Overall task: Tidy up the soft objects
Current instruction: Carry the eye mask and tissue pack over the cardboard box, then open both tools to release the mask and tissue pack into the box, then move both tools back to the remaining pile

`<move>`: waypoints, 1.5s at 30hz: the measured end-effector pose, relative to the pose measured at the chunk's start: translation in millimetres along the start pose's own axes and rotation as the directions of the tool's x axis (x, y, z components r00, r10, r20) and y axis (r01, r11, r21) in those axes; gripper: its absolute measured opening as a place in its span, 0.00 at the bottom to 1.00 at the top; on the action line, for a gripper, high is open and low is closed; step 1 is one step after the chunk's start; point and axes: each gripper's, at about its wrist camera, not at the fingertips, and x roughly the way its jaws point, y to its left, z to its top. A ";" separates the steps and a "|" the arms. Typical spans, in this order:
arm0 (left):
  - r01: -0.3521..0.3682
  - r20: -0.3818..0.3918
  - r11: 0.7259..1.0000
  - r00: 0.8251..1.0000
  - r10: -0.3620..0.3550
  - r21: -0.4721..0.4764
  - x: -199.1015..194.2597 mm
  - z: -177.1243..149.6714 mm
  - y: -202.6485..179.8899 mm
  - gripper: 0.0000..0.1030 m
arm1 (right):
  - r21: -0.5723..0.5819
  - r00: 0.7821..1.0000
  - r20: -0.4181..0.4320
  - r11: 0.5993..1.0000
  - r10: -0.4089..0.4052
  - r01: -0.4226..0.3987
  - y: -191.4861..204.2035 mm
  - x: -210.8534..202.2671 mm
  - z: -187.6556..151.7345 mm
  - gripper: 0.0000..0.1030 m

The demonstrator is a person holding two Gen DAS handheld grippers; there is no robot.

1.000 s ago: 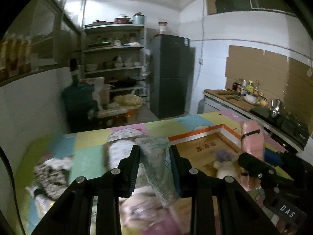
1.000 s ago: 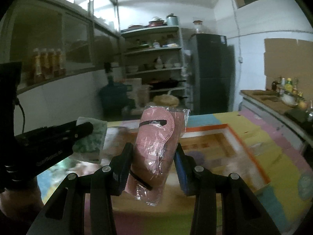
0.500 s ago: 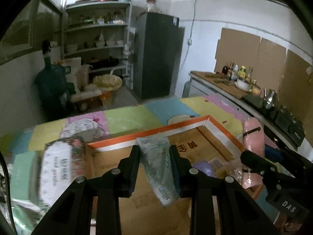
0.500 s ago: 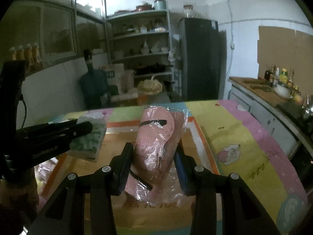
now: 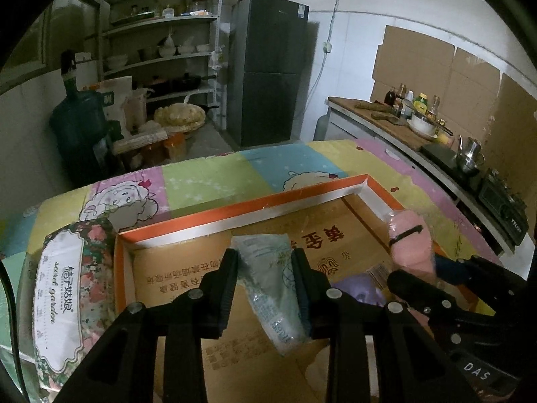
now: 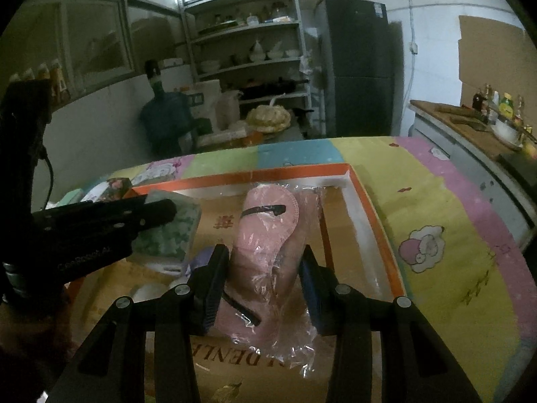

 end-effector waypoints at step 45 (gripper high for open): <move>-0.138 0.300 0.990 0.944 0.135 -0.012 -172.8 -53.5 96.9 0.77 | -0.102 0.966 0.257 0.993 -0.029 0.057 149.5 -79.1 -14.6 0.72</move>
